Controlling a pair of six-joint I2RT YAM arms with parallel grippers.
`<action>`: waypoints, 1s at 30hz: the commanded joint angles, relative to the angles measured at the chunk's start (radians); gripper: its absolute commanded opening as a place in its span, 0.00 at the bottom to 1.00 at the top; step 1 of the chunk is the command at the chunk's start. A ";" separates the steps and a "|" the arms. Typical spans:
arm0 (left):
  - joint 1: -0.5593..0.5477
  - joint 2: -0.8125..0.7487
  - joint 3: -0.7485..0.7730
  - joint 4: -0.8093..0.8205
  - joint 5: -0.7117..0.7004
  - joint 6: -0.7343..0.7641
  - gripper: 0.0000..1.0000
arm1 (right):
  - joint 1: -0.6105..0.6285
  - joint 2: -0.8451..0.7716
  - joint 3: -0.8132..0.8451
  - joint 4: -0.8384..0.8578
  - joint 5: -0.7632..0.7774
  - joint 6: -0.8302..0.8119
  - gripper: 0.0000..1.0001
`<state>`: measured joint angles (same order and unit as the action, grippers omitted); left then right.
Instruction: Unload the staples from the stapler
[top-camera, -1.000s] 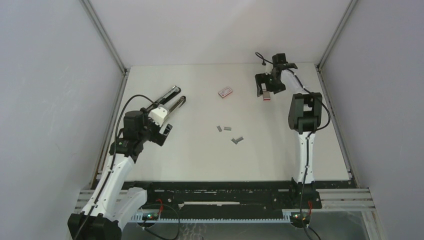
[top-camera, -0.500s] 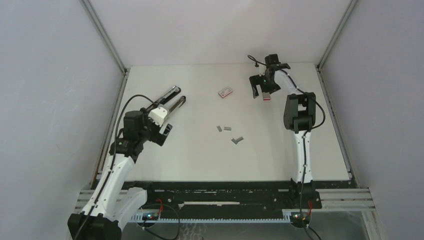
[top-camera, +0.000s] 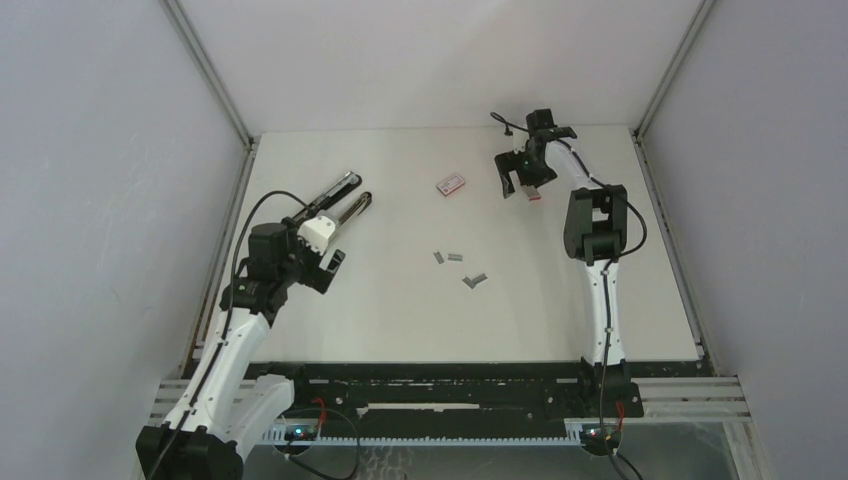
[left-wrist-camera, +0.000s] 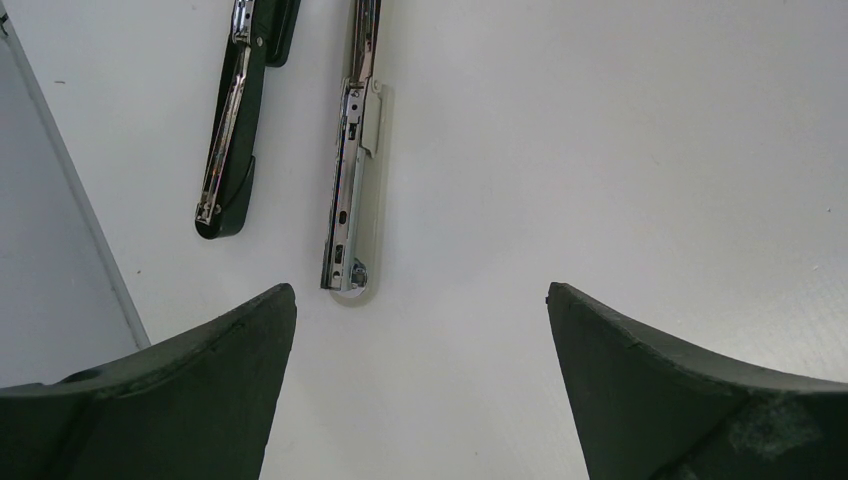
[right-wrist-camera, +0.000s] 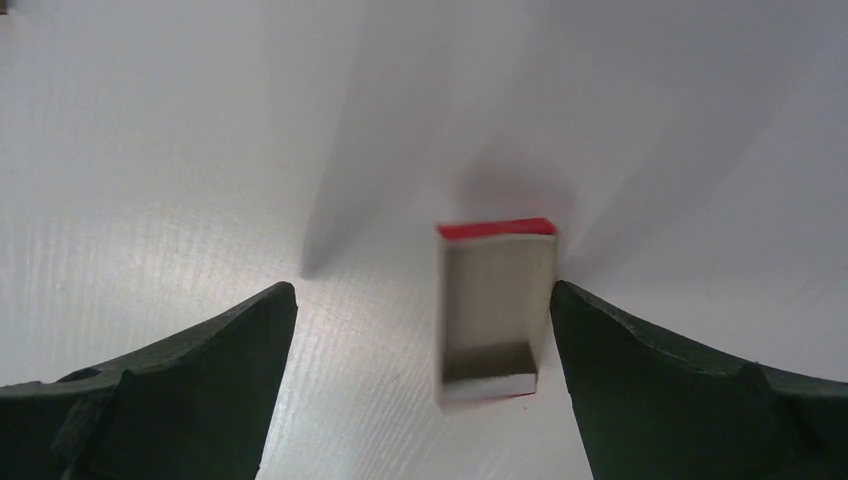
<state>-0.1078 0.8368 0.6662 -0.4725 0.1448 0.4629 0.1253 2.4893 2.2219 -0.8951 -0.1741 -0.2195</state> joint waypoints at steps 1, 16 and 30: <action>0.006 -0.009 -0.011 0.038 0.026 0.011 1.00 | 0.023 -0.041 0.005 0.009 -0.010 -0.020 0.97; 0.005 -0.015 -0.016 0.038 0.038 0.010 1.00 | 0.073 -0.151 -0.123 0.124 0.090 -0.055 0.97; 0.005 -0.007 -0.014 0.036 0.047 0.013 1.00 | 0.051 -0.068 -0.031 -0.003 -0.038 -0.195 0.92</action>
<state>-0.1078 0.8368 0.6662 -0.4728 0.1650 0.4633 0.1707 2.4046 2.1437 -0.8459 -0.1516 -0.3145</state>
